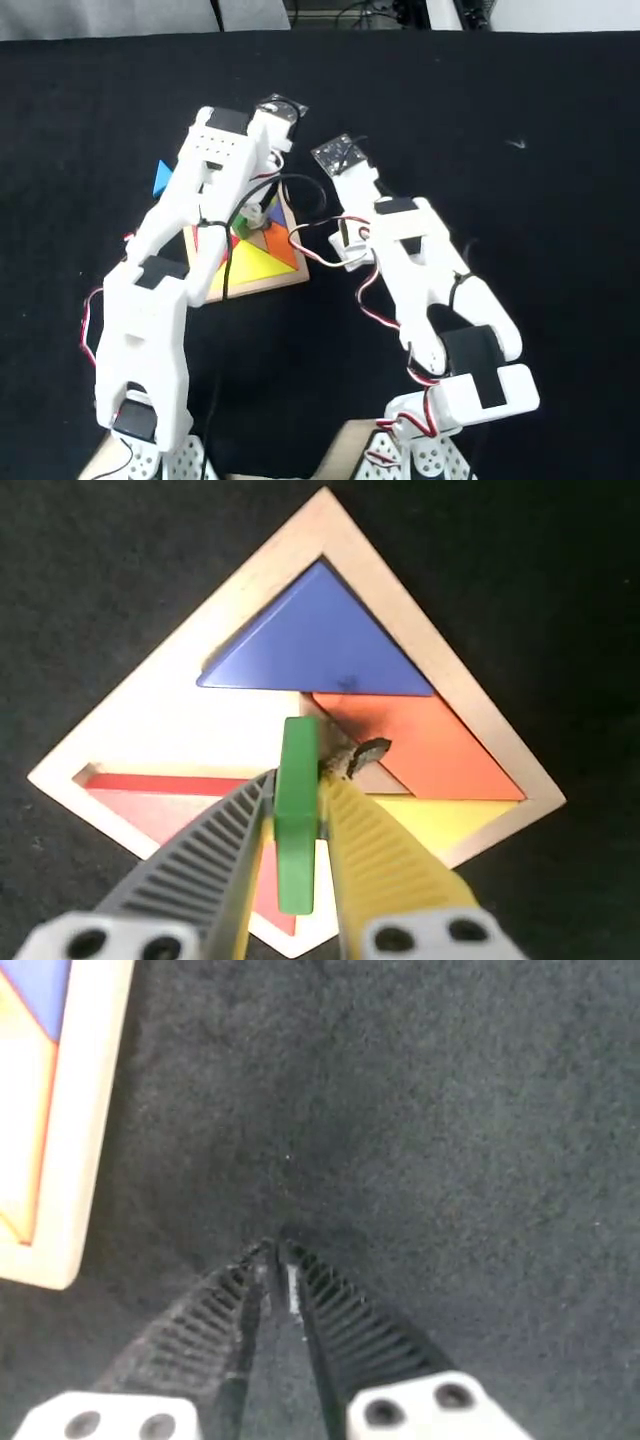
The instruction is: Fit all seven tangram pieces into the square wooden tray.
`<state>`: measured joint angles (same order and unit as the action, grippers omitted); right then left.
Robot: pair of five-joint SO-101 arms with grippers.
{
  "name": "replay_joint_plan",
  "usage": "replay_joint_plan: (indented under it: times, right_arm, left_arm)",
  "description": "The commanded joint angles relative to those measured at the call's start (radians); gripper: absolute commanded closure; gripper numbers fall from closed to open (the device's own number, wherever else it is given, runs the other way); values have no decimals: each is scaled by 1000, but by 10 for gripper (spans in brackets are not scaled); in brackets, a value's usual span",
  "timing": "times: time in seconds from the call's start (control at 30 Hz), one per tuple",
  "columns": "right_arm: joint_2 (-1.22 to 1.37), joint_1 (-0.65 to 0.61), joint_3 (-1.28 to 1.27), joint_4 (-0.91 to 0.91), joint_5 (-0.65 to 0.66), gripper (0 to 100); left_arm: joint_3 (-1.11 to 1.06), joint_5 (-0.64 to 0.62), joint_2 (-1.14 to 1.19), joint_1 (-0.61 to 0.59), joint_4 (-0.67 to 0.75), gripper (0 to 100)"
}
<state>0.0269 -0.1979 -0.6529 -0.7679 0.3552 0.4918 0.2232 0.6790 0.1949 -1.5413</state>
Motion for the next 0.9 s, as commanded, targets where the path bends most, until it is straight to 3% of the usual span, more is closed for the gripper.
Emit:
replay_joint_plan:
  times: [0.0,0.27,0.87]
  right_arm:
    - [-1,9,50,15,3,987]
    - [1,9,50,15,3,987]
    - [-1,9,50,14,6,987]
  left_arm:
    - [62,-3,31,-16,11,970]
    - [84,-5,84,18,5,970]
    - [165,2,97,-39,3,970]
